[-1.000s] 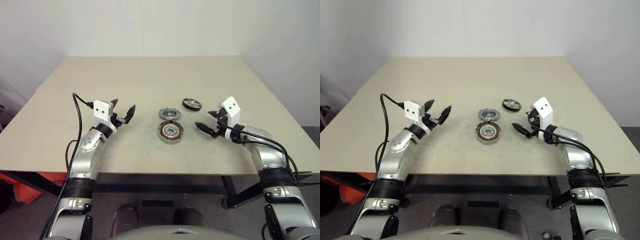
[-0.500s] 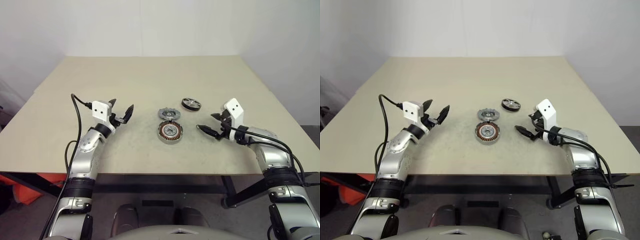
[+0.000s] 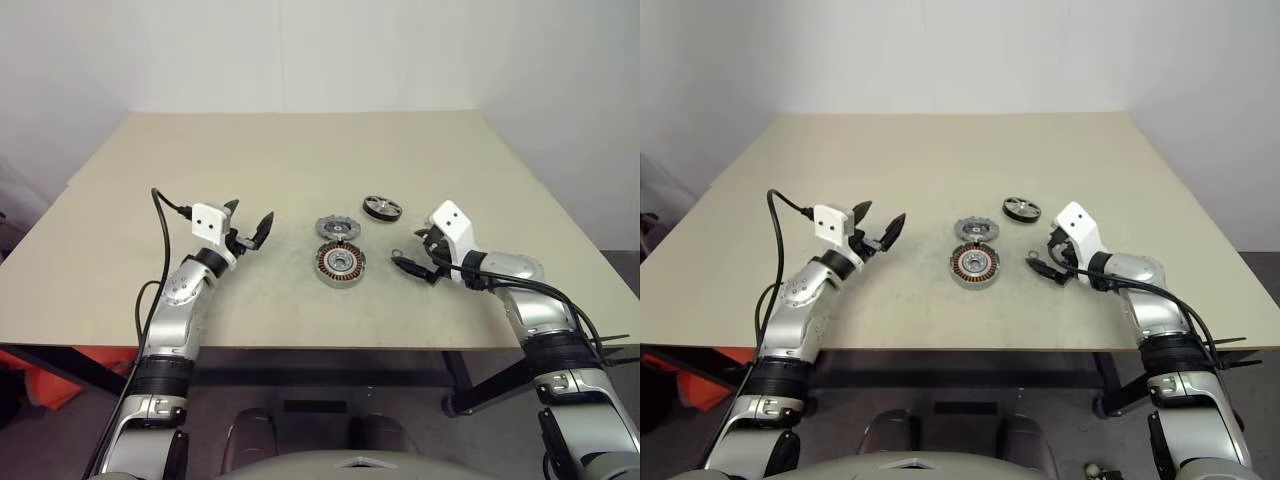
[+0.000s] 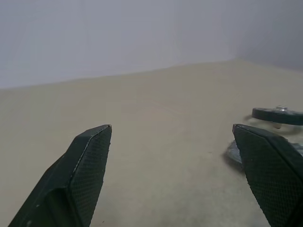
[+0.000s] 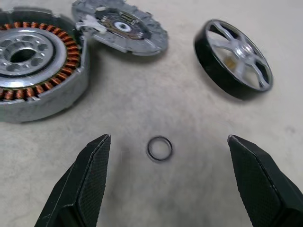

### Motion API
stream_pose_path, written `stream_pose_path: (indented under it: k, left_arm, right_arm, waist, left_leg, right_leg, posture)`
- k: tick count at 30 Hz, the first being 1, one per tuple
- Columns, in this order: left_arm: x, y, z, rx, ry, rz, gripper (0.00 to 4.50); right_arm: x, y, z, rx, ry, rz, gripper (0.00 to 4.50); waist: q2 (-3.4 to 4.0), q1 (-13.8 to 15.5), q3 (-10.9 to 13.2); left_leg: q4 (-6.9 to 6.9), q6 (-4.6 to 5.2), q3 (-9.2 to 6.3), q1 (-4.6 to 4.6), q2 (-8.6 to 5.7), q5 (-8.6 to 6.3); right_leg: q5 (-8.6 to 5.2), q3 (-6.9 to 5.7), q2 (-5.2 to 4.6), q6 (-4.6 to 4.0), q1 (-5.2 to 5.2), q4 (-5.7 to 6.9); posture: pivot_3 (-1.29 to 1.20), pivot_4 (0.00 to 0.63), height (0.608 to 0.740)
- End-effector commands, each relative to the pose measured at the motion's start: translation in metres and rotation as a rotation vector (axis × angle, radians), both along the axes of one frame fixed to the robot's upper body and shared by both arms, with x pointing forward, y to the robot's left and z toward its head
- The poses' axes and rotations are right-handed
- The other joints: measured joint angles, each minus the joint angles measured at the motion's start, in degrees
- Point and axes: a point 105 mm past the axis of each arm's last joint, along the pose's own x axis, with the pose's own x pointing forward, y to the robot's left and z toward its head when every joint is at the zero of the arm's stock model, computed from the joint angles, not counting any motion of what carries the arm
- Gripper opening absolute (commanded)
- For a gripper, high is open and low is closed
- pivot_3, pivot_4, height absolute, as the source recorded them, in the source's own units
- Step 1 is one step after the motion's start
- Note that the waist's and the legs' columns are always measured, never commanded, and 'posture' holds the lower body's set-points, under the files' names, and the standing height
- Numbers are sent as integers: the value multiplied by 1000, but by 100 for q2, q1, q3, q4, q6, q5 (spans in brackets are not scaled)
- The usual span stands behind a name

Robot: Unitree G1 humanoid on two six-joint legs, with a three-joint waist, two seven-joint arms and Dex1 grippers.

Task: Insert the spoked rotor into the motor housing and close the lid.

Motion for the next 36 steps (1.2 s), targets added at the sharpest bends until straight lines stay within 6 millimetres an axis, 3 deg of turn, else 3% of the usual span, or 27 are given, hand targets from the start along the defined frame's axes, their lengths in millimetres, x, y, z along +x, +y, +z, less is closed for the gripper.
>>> stream_pose_path:
  k: [1, 8, 15, 29, 32, 36]
  left_arm:
    - [1, -7, 16, 14, -61, -47, 4338]
    - [-1, -6, 24, 2, -78, -63, 4338]
    - [-6, -6, 17, -4, -62, -49, 4338]
    - [-9, -5, 16, 13, -61, -45, 4338]
    - [-9, -5, 15, 16, -61, -42, 4356]
    - [-9, -6, 15, 17, -61, -42, 4356]
  right_arm:
    - [7, 2, 21, -12, -61, 7, 4432]
    - [12, 8, 29, -8, -60, 35, 4432]
    - [11, 4, 7, 1, 54, 9, 4432]
    - [16, -1, -7, 1, 97, -47, 4432]
    - [15, -3, -10, -3, 106, -51, 3843]
    - [15, -4, -10, -4, 112, -55, 2432]
  waist:
    - [-1, 0, 0]
    - [-1, -5, 1]
    - [-3, -1, 2]
    - [-3, -3, 2]
    - [-3, -3, 2]
    - [-3, -3, 2]
  left_leg:
    - [0, 0, 0, 0, 0, 0]
    - [-2, 0, 0, 0, 1, 0]
    - [-1, 0, 0, -3, 0, 0]
    - [-2, 0, 0, 0, 1, 0]
    - [-2, 0, 0, 1, 1, 0]
    - [0, -1, 0, 0, 0, 0]
  right_leg:
    - [0, 0, 0, 0, 0, 0]
    - [0, 1, 0, -1, -1, 0]
    - [1, 1, 0, -1, -1, -1]
    - [1, 1, 0, -1, 0, 0]
    - [1, 0, 0, -1, 0, 0]
    - [1, 1, 0, -1, 1, 0]
  posture:
    - [0, 0, 740]
    - [0, 0, 740]
    - [0, 0, 740]
    - [0, 0, 740]
    - [0, 0, 740]
    - [0, 0, 740]
